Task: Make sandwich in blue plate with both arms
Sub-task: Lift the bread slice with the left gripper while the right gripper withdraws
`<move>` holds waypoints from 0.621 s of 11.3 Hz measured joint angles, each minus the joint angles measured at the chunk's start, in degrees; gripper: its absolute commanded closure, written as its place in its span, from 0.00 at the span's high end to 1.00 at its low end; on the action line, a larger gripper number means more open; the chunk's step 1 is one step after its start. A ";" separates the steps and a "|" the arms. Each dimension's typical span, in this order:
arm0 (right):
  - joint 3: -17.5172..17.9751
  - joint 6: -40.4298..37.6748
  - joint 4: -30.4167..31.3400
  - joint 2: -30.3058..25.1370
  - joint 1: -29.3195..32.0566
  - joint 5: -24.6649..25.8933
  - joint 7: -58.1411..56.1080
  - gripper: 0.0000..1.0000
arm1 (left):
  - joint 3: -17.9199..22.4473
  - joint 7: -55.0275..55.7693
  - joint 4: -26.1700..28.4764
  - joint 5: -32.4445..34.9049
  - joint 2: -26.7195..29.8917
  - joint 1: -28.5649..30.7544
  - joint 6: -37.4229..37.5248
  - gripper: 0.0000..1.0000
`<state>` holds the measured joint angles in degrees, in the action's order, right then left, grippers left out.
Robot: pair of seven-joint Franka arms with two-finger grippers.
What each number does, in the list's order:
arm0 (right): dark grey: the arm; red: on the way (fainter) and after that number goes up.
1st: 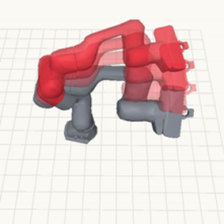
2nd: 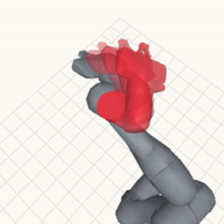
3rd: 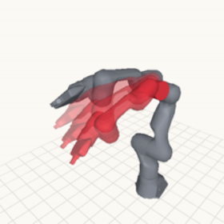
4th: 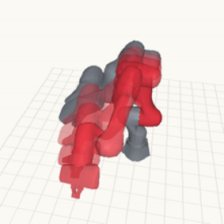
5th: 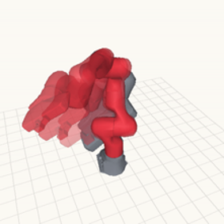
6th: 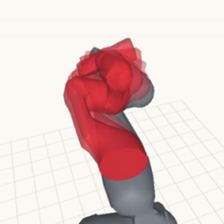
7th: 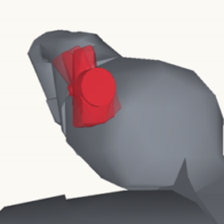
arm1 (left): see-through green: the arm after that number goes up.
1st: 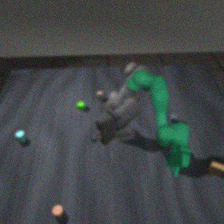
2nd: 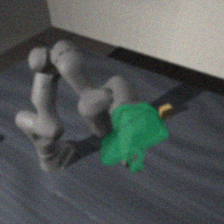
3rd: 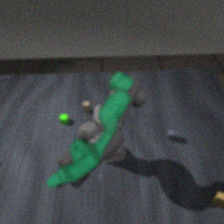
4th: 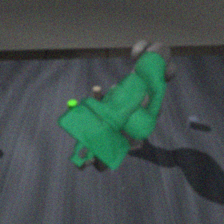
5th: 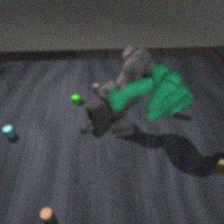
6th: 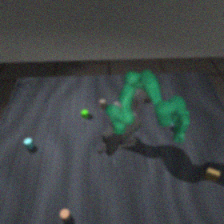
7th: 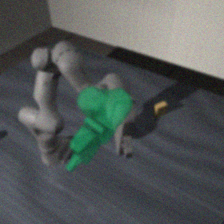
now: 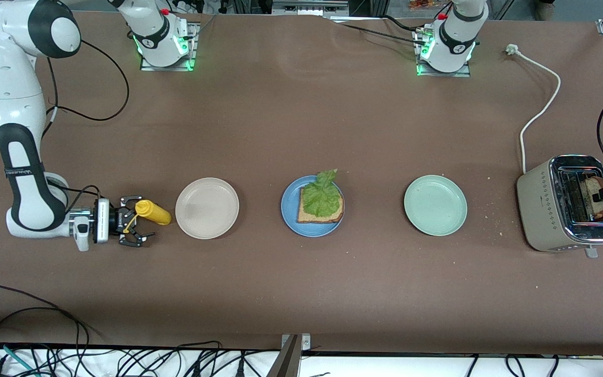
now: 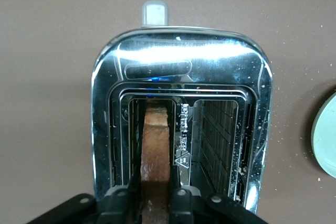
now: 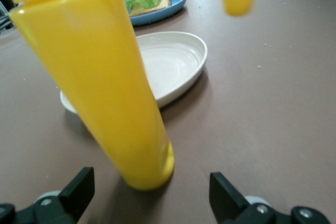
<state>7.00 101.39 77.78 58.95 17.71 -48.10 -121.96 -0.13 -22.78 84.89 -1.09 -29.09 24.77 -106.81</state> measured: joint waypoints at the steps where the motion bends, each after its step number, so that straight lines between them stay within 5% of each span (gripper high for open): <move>1: -0.90 -0.29 -0.70 0.00 0.00 0.26 -0.08 1.00 | -0.04 0.00 -0.21 0.00 0.02 -0.01 0.57 0.00; 7: -2.08 -0.73 -7.05 -0.05 -0.10 8.76 -0.12 1.00 | -0.92 0.00 -4.28 0.00 7.71 -0.09 15.28 0.00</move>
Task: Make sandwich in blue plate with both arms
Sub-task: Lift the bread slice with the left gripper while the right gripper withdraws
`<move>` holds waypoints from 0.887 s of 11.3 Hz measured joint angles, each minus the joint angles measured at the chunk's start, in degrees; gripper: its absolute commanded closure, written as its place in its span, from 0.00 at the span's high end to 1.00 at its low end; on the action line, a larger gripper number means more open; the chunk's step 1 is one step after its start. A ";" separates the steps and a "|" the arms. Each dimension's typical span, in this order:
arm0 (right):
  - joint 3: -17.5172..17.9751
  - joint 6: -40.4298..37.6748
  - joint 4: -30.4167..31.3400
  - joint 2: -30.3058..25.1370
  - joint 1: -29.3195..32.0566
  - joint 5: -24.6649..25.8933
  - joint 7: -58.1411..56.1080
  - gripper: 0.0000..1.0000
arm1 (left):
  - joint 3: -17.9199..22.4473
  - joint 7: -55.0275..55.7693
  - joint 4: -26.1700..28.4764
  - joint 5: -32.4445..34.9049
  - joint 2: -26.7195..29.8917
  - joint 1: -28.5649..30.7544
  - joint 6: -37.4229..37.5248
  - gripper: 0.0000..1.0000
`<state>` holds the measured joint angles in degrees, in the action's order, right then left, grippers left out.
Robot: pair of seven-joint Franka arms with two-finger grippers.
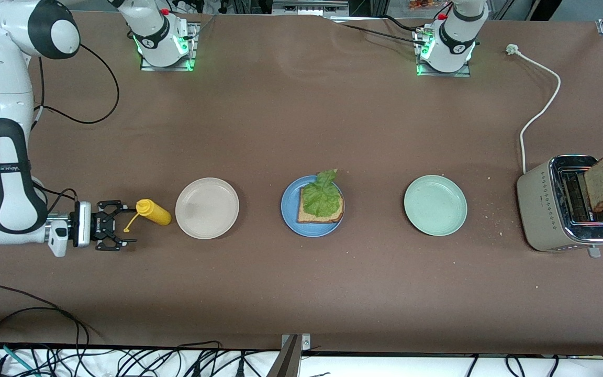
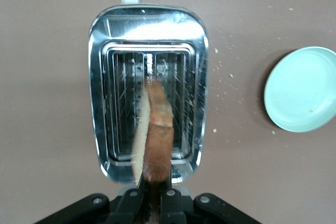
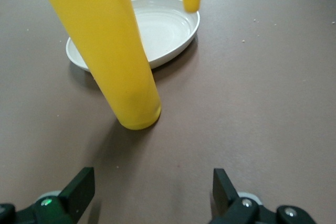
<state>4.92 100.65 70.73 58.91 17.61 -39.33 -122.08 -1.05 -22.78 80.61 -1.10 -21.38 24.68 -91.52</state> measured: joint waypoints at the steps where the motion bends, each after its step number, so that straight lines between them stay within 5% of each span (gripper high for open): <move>1: 0.00 -0.01 -1.15 -0.23 -0.17 1.46 0.71 1.00 | -0.21 0.00 -1.32 -0.03 2.03 -0.01 3.57 0.00; 4: -0.01 -0.07 -2.35 -3.11 -0.90 6.57 7.83 1.00 | -4.99 4.06 -4.10 -2.88 5.86 -0.06 11.80 0.00; 10: 0.00 -1.57 -1.71 -14.35 -3.85 19.52 33.00 1.00 | -12.60 19.66 -3.12 -31.29 2.22 -2.51 12.75 0.00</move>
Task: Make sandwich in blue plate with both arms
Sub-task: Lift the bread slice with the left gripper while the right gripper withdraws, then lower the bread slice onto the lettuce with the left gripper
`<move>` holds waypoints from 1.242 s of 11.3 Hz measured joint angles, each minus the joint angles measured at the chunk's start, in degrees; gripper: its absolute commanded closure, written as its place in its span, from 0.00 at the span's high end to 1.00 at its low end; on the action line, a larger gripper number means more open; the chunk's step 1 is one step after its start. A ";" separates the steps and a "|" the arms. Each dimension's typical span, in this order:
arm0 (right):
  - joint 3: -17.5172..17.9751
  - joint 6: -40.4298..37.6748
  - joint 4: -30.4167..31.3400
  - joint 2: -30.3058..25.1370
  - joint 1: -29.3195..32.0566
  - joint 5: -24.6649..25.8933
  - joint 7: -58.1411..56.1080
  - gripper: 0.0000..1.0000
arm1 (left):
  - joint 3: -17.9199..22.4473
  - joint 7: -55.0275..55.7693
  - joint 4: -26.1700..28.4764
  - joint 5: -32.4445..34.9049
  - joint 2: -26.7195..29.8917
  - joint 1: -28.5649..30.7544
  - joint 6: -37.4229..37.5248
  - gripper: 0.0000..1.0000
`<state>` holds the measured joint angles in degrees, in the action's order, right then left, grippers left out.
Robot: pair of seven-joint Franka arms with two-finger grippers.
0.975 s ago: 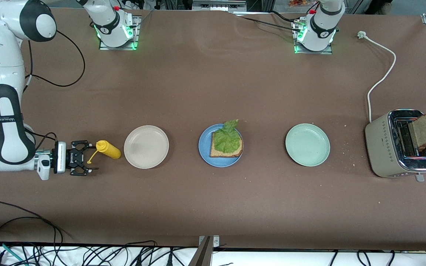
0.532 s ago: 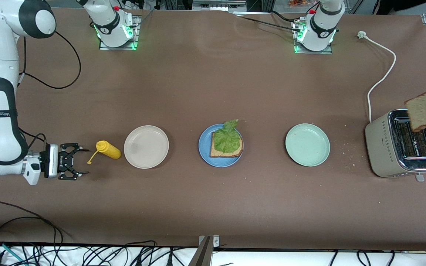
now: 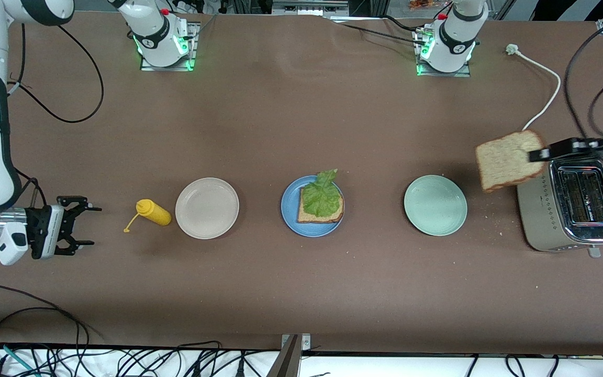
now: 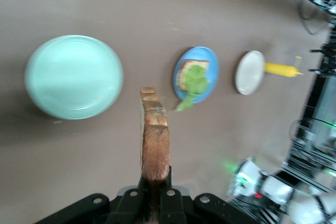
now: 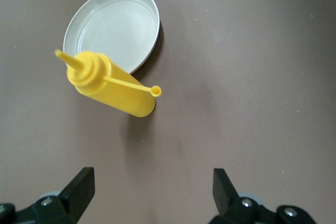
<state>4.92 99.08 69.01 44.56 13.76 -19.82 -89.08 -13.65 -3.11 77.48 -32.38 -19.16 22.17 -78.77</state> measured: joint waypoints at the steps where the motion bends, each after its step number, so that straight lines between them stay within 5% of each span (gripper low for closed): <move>1: 0.01 -0.74 0.16 -1.90 -0.77 3.04 5.08 1.00 | -0.27 0.49 0.48 -3.89 -1.90 -2.21 -2.10 0.00; 4: 0.02 -4.89 1.09 -8.23 -2.41 8.05 25.74 1.00 | -0.57 0.62 4.62 -16.96 -7.58 -10.11 -14.90 0.00; 10: 0.03 -6.01 6.49 -17.96 -5.25 11.39 54.53 1.00 | -0.81 -4.92 14.51 -32.51 -16.61 -27.10 -43.63 0.00; 13: 0.05 -5.64 8.97 -23.69 -8.93 15.06 68.43 1.00 | -0.75 -11.45 17.72 -37.44 -20.18 -31.35 -49.45 0.01; 14: 0.04 -5.66 9.60 -25.20 -9.26 15.30 71.31 1.00 | -0.75 -12.16 18.92 -37.46 -20.66 -31.75 -49.54 0.21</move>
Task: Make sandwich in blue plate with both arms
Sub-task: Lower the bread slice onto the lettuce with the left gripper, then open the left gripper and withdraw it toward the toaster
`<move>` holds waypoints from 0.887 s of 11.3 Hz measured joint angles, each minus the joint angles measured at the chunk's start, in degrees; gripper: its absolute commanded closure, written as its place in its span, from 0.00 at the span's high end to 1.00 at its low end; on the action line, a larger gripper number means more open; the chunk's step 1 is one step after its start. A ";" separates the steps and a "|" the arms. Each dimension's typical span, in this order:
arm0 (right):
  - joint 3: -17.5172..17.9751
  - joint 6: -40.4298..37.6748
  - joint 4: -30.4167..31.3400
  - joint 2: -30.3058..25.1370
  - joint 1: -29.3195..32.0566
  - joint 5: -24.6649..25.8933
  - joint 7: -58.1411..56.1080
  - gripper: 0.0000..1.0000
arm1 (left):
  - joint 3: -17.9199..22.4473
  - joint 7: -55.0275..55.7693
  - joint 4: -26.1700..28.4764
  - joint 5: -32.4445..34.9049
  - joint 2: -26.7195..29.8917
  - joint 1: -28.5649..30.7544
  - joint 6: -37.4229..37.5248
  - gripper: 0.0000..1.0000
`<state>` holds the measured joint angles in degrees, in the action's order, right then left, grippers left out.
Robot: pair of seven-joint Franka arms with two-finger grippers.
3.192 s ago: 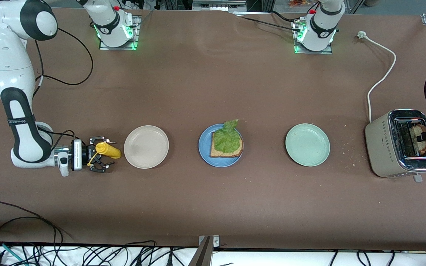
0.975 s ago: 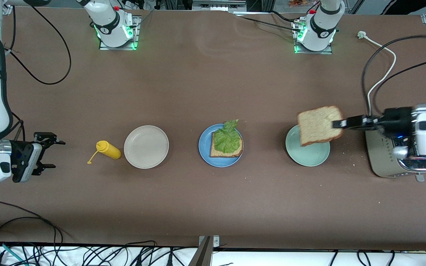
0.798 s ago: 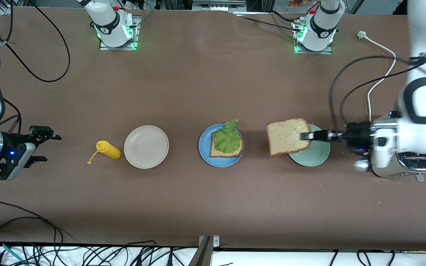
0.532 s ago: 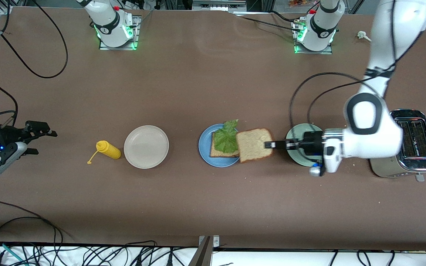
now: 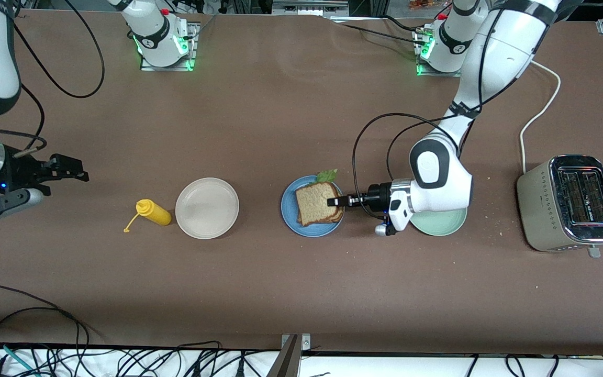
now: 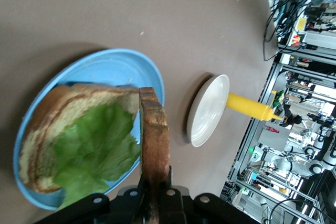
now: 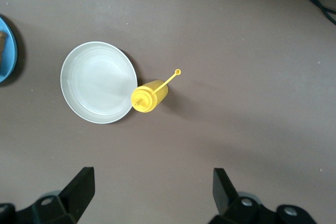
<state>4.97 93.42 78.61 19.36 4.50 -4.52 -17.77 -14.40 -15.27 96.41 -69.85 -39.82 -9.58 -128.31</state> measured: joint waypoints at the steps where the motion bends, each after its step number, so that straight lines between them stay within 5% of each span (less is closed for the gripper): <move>1: -0.02 0.00 1.07 -1.38 -0.14 0.01 2.61 1.00 | -0.01 -0.19 0.96 0.00 -0.04 -0.29 0.00 0.86; 2: -0.02 0.04 2.74 -2.80 -0.47 0.01 5.46 1.00 | -0.03 -0.42 1.49 0.00 -0.04 -0.69 0.00 1.00; 10: -9.06 1.53 9.95 -9.86 -8.72 0.02 11.19 1.00 | 1.50 0.98 1.90 4.32 0.79 -1.30 -0.23 1.00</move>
<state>-4.10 94.95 88.56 9.50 -4.22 -4.50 -6.58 -12.90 -14.29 98.31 -65.52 -39.03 -10.88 -128.54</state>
